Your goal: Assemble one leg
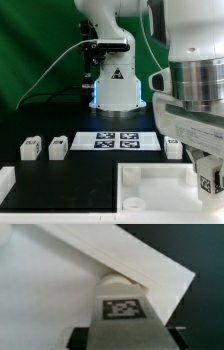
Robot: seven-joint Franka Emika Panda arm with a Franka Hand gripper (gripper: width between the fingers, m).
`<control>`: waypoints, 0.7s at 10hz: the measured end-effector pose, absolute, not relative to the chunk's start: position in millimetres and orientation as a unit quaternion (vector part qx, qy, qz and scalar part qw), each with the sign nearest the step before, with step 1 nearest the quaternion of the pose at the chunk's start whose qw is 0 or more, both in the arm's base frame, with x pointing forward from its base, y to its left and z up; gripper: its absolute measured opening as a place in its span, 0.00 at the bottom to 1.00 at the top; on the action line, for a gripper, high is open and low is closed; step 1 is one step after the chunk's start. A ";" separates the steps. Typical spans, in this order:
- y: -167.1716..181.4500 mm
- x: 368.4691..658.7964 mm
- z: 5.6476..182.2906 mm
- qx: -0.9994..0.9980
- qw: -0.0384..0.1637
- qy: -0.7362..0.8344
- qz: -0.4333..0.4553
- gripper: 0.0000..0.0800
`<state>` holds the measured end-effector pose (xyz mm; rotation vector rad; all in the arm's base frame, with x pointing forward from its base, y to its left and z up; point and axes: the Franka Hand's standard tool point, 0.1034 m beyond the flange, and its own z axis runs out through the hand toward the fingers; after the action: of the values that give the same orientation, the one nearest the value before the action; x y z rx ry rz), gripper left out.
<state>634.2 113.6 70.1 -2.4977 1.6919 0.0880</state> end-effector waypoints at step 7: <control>118.3 634.8 68.2 -0.764 0.052 0.641 0.055 0.65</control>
Offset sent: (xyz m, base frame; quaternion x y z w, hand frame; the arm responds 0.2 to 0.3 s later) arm 0.0089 -0.0044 0.0075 0.0067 -0.0009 0.2658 0.9640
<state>634.8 118.3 68.2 -2.3240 1.9480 0.1688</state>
